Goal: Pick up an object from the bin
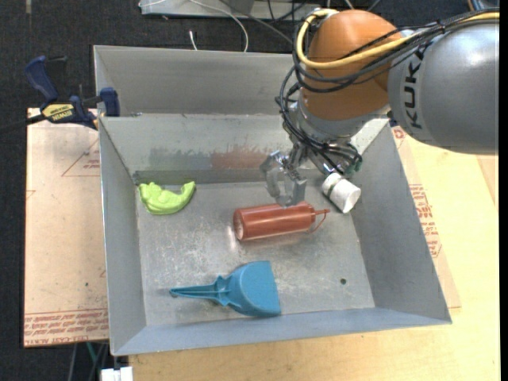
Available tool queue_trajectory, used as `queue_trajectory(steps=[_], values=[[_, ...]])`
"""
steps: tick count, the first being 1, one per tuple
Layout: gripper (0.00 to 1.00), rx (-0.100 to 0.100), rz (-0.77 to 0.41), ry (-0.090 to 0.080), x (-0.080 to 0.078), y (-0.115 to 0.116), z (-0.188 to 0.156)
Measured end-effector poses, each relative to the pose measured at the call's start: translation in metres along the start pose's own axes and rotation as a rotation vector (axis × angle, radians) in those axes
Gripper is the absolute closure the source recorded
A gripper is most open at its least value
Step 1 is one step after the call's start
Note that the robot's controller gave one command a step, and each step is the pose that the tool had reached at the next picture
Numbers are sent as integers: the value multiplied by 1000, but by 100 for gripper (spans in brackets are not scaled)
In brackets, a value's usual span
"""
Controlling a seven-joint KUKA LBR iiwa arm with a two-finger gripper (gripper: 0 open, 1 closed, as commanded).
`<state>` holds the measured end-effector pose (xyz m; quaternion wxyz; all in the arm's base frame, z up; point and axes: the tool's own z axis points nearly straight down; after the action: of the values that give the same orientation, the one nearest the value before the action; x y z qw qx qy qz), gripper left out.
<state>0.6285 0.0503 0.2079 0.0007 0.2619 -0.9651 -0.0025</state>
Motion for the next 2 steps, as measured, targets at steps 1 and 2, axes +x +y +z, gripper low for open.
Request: queue_trajectory(steps=[1,2], values=[[100,0,127,0,60,1,7],[100,-1,38,-8,15,-51,22]])
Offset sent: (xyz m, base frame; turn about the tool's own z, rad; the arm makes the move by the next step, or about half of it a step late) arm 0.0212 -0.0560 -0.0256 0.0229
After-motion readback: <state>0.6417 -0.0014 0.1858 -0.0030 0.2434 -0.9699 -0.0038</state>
